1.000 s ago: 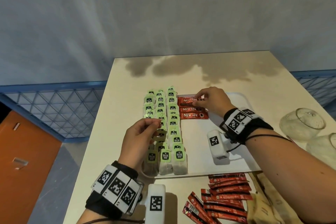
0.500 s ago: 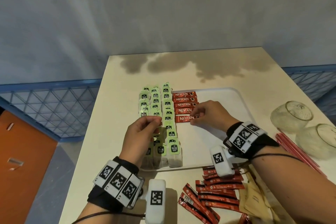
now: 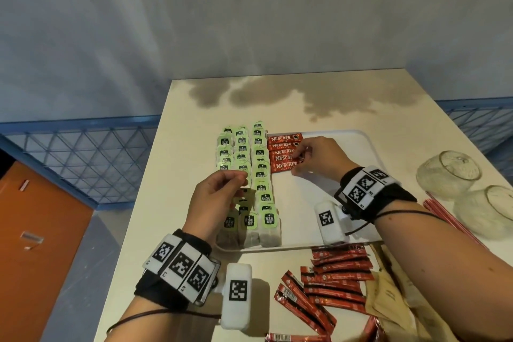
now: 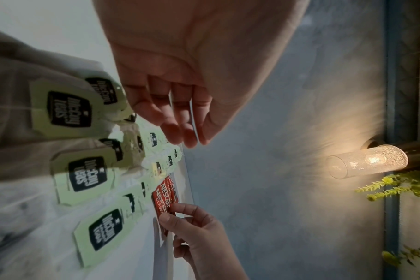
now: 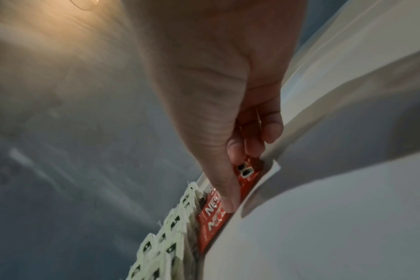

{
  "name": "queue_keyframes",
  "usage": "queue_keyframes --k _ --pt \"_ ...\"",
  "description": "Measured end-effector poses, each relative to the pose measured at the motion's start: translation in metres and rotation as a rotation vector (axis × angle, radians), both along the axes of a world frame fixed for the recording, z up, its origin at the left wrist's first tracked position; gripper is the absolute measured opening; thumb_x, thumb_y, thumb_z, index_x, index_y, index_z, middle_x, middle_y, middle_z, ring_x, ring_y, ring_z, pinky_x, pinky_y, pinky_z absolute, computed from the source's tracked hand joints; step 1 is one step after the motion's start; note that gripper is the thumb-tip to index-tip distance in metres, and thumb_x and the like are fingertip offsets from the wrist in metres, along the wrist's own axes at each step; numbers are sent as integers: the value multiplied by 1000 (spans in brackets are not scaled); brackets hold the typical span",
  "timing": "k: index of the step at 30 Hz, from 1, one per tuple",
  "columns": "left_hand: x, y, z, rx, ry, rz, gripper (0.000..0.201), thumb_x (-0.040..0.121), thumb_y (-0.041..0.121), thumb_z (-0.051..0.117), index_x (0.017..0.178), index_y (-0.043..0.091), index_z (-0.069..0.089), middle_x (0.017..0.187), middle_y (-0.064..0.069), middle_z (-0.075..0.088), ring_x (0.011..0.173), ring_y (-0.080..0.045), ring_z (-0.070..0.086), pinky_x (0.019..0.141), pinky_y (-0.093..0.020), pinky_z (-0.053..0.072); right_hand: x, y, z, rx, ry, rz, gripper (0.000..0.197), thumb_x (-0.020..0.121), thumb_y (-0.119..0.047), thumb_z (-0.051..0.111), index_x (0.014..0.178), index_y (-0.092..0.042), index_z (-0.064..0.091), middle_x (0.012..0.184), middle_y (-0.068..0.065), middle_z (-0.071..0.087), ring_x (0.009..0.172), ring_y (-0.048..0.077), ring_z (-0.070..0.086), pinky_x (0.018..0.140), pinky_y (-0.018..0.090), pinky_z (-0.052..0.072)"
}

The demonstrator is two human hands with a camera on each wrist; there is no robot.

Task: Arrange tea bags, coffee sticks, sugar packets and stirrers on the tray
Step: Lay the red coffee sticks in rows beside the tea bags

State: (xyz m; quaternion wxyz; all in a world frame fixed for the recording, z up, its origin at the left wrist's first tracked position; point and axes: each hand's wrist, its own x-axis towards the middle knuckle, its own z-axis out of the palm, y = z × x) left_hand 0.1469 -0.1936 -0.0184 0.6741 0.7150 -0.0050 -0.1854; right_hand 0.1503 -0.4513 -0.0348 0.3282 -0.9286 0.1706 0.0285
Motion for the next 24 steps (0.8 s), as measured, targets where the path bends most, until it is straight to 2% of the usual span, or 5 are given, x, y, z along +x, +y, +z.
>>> queue_keyframes --k 6,10,14,19,24 --pt "-30 2 12 224 -262 -170 8 92 15 64 95 18 71 94 3 72 71 -1 65 64 -15 50 -56 20 25 43 -39 69 34 67 -25 90 95 -22 71 78 -5 70 70 13 67 54 9 39" --pt "-68 8 4 448 -418 -458 7 88 16 70 95 17 71 90 9 70 73 6 61 67 -6 43 -116 46 21 102 -16 121 30 69 -30 88 93 -27 72 73 -6 70 67 4 63 57 10 36" --pt "-101 8 -10 599 -540 -717 19 82 22 76 100 22 71 99 6 65 92 -10 61 82 -29 49 -166 55 17 96 40 185 23 70 -31 86 90 -29 74 77 -7 69 67 0 57 58 11 36" --pt "-124 -5 -17 870 -751 -954 50 65 42 85 109 35 64 105 11 53 102 -13 50 81 -30 43 -199 49 19 66 108 185 27 65 -30 90 86 -26 74 77 -5 69 67 5 60 64 23 47" --pt "-136 -16 -16 1047 -933 -975 45 77 50 73 117 34 58 117 7 57 112 -19 53 81 -31 35 -221 55 14 -78 165 247 42 58 -34 93 93 -28 70 85 -12 66 77 6 61 73 29 52"
